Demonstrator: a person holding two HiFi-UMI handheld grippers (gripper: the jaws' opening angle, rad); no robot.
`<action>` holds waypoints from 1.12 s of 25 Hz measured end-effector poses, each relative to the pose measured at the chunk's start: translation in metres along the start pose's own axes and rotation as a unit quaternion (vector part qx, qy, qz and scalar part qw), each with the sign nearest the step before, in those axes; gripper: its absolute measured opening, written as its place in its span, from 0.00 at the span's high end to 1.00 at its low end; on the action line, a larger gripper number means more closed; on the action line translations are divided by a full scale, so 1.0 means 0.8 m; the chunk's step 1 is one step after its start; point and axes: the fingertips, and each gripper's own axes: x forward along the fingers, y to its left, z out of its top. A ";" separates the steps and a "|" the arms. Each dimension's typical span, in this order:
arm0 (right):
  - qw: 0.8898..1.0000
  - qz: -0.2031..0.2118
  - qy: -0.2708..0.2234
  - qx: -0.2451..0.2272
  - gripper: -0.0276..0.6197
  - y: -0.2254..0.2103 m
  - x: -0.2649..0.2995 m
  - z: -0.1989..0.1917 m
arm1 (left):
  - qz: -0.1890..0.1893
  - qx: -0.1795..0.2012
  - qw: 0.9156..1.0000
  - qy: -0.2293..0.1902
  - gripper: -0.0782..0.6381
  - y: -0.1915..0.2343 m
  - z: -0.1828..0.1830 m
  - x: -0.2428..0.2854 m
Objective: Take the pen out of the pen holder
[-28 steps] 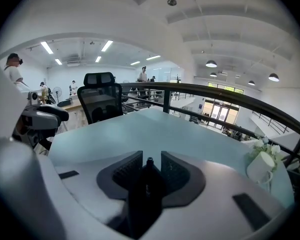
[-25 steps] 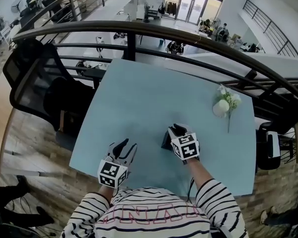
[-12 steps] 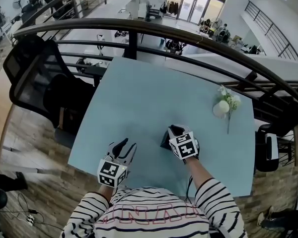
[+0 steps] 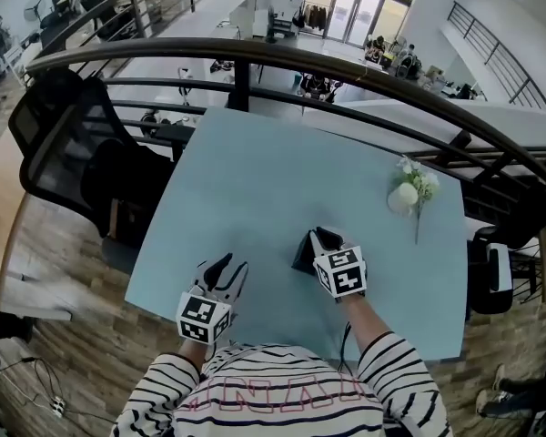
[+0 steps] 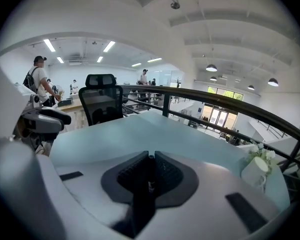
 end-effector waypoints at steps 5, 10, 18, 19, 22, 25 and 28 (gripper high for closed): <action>0.998 -0.002 -0.049 0.028 0.87 -0.004 -0.036 0.018 | -0.005 0.009 1.000 -0.003 0.71 -0.009 0.007 0.003; 0.994 -0.006 -0.093 0.052 0.87 -0.014 -0.078 0.028 | -0.013 0.018 1.000 -0.004 0.71 -0.026 0.012 0.010; 0.982 0.003 -0.160 0.104 0.87 -0.028 -0.154 0.033 | -0.012 0.033 0.999 -0.007 0.71 -0.057 0.024 0.018; 0.980 0.004 -0.165 0.107 0.87 -0.030 -0.161 0.033 | -0.009 0.035 0.999 -0.008 0.71 -0.059 0.025 0.019; 0.978 0.003 -0.178 0.113 0.87 -0.035 -0.179 0.031 | -0.001 0.040 0.999 -0.010 0.72 -0.065 0.027 0.020; 0.977 0.002 -0.180 0.115 0.87 -0.040 -0.192 0.022 | 0.004 0.043 0.999 -0.011 0.74 -0.075 0.028 0.022; 0.976 0.003 -0.179 0.122 0.87 -0.046 -0.203 0.008 | 0.011 0.046 0.999 -0.013 0.80 -0.085 0.029 0.023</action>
